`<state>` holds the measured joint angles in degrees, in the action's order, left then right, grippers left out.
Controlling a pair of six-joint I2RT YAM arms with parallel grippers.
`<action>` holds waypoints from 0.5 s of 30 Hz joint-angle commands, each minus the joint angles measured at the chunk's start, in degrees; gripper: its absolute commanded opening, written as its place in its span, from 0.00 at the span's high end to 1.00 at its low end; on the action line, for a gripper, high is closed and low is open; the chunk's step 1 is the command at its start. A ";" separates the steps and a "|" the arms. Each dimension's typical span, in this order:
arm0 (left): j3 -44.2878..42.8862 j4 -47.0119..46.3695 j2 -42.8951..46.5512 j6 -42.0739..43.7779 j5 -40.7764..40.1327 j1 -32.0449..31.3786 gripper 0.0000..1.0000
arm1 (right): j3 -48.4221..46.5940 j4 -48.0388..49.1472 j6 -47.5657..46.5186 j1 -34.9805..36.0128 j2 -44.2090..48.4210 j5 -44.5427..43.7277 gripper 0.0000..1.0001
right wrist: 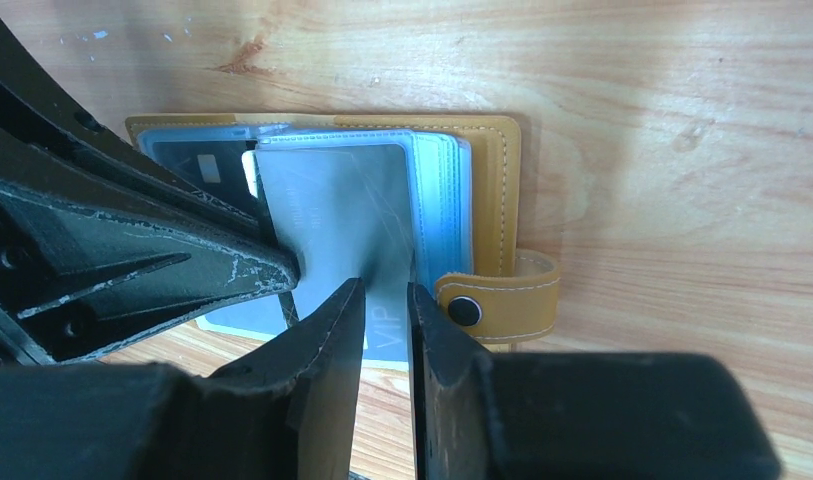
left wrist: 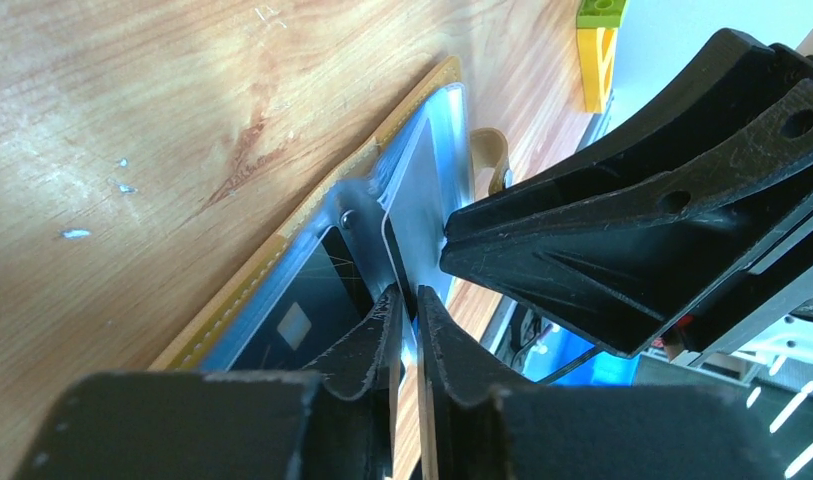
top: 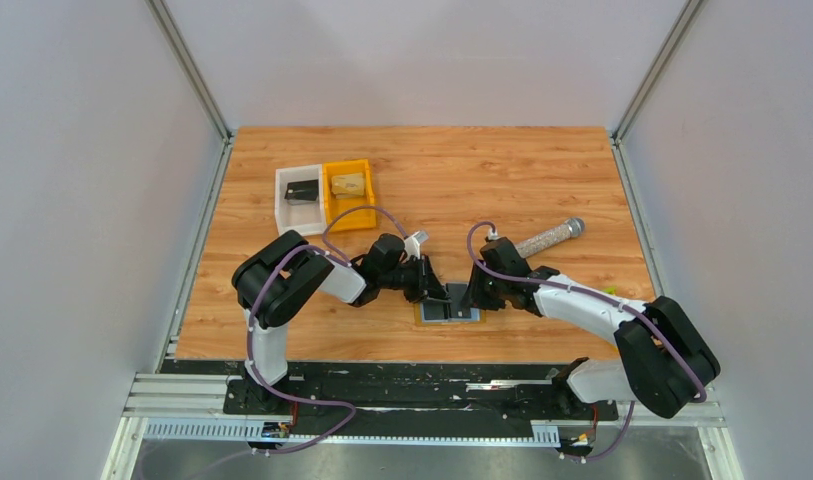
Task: Take the credit cards out of the card holder
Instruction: Remove the credit card from the card holder.
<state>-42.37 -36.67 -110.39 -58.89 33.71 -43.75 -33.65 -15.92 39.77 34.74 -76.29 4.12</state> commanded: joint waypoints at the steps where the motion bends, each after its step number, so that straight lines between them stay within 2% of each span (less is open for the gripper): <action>1: 0.14 -2.29 0.92 0.02 -0.04 -0.64 0.76 | 1.04 0.97 0.05 -0.46 -1.15 -0.69 0.76; 2: 0.17 -2.43 0.95 0.01 0.04 -0.64 0.77 | 1.04 0.98 -0.02 -0.46 -1.06 -0.69 0.76; 5: 0.25 -2.55 1.00 -0.19 0.05 -0.64 0.91 | 1.04 0.95 -0.11 -0.55 -1.18 -0.63 0.76; 7: 0.33 -2.46 1.02 -0.20 0.02 -0.64 0.97 | 1.04 0.98 -0.23 -0.68 -1.24 -0.54 0.76; 9: 0.32 -2.26 1.05 -0.24 -0.12 -0.64 0.99 | 1.04 1.07 -0.22 -0.70 -1.27 -0.52 0.76; 12: 0.47 -2.18 1.21 -0.25 -0.27 -0.57 0.92 | 0.96 1.07 -0.22 -0.82 -1.29 -0.35 0.76; 13: 0.63 -2.14 1.31 -0.21 -0.39 -0.56 0.82 | 0.95 1.14 -0.22 -0.83 -1.29 -0.35 0.76; 14: 0.67 -2.11 1.49 -0.11 -0.44 -0.55 0.79 | 1.00 1.15 -0.27 -0.86 -1.31 -0.40 0.76; 15: 0.77 -2.01 1.62 -0.05 -0.59 -0.55 0.81 | 1.04 1.16 -0.25 -0.90 -1.36 -0.36 0.76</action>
<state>-42.26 -36.84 -110.39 -59.72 33.43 -43.79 -33.65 -15.53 39.75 34.20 -76.53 4.23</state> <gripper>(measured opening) 0.185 0.237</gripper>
